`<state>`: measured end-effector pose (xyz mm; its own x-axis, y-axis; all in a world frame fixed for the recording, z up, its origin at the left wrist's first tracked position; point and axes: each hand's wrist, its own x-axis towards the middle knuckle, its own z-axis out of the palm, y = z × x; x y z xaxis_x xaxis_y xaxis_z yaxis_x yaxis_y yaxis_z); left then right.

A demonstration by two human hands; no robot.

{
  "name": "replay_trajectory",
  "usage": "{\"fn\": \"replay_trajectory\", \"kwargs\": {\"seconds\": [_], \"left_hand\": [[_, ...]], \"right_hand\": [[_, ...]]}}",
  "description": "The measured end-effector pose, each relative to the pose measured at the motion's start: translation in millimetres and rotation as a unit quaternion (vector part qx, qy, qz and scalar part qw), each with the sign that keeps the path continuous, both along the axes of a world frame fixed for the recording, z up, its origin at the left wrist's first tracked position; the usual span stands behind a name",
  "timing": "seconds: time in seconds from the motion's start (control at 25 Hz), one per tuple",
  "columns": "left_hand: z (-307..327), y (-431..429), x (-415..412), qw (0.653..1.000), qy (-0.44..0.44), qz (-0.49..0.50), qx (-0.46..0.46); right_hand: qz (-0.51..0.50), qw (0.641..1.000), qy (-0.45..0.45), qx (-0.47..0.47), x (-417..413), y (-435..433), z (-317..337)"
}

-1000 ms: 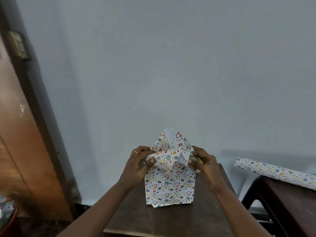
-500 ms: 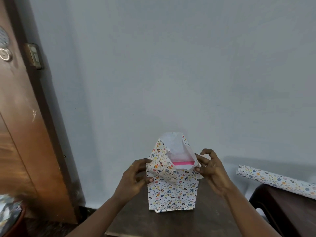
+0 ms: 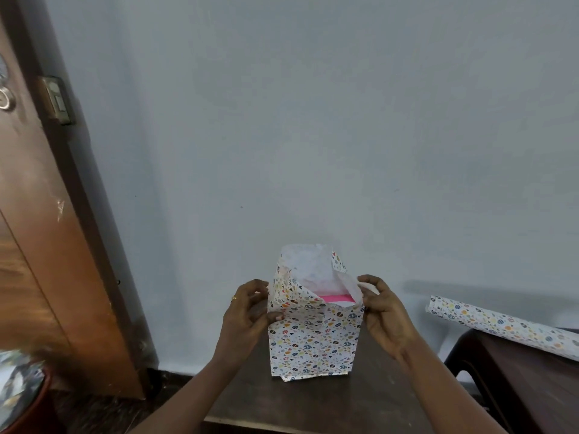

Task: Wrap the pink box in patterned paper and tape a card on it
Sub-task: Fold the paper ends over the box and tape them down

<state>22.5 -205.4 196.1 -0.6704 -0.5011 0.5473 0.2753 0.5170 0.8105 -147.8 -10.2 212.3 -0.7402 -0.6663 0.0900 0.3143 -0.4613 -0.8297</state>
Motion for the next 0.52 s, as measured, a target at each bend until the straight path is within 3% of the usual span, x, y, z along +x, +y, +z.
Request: {"fn": "replay_trajectory", "kwargs": {"seconds": [0.2,0.4,0.52], "left_hand": [[-15,4,2,0.998,-0.013,0.008,0.056],[-30,7,-8,0.999,0.003,0.038,0.012],[-33,9,-11,0.999,-0.013,0.037,0.007]], "right_hand": [[-0.112,0.991,0.061,-0.027,19,-8,-13],[-0.059,0.996,0.067,-0.018,14,0,-25],[-0.052,0.984,0.158,0.062,4,7,-28]]}}
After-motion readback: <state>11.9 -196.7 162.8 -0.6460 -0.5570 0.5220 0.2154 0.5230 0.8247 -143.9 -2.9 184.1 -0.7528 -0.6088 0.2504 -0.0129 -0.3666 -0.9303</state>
